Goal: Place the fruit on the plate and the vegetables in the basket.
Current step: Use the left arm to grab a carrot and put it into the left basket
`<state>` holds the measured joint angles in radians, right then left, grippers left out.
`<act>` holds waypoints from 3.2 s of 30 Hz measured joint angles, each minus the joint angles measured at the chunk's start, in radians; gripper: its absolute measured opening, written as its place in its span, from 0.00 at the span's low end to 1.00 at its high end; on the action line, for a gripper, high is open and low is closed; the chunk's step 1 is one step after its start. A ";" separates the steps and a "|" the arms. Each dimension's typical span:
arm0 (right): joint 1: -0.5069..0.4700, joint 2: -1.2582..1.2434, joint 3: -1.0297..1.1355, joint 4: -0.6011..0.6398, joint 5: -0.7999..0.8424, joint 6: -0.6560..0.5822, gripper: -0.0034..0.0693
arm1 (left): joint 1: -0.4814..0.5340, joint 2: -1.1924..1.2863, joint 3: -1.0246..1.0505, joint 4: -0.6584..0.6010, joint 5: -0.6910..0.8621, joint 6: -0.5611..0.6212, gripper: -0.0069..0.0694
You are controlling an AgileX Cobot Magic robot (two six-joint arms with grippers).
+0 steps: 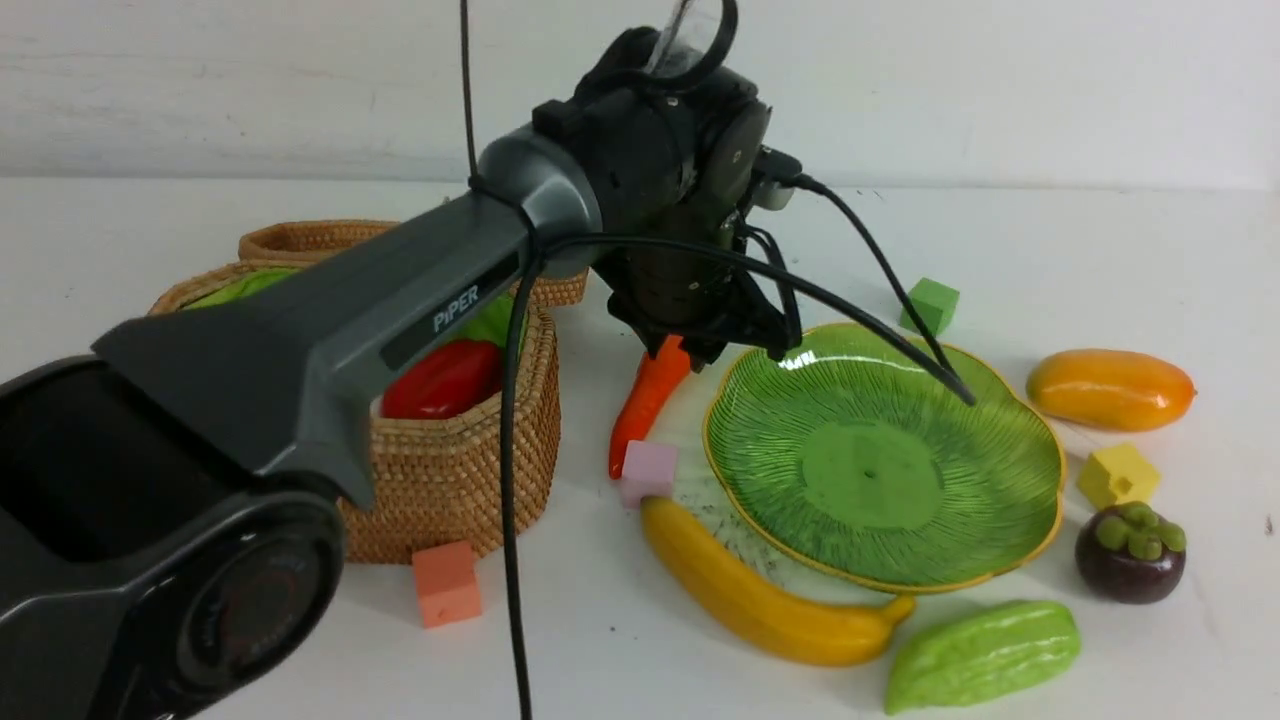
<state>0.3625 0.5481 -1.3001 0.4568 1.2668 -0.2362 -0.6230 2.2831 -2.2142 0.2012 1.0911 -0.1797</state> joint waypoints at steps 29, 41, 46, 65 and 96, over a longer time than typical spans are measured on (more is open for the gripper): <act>0.000 0.000 0.001 -0.002 0.000 0.000 0.37 | 0.067 0.188 -0.009 0.038 -0.091 0.014 0.62; 0.000 0.000 0.001 -0.002 0.000 0.000 0.37 | 0.067 0.177 -0.010 -0.012 -0.097 0.023 0.43; 0.000 0.000 0.001 -0.002 0.000 0.000 0.37 | 0.067 0.087 -0.010 -0.024 -0.101 0.027 0.43; 0.000 0.000 0.001 -0.017 0.000 0.000 0.37 | 0.067 -0.635 0.384 -0.085 0.145 0.460 0.43; 0.000 0.000 0.001 0.003 0.000 -0.016 0.37 | 0.368 -0.588 0.668 -0.031 -0.083 0.892 0.76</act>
<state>0.3625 0.5481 -1.2992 0.4595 1.2668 -0.2518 -0.2551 1.6952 -1.5463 0.1703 1.0085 0.7126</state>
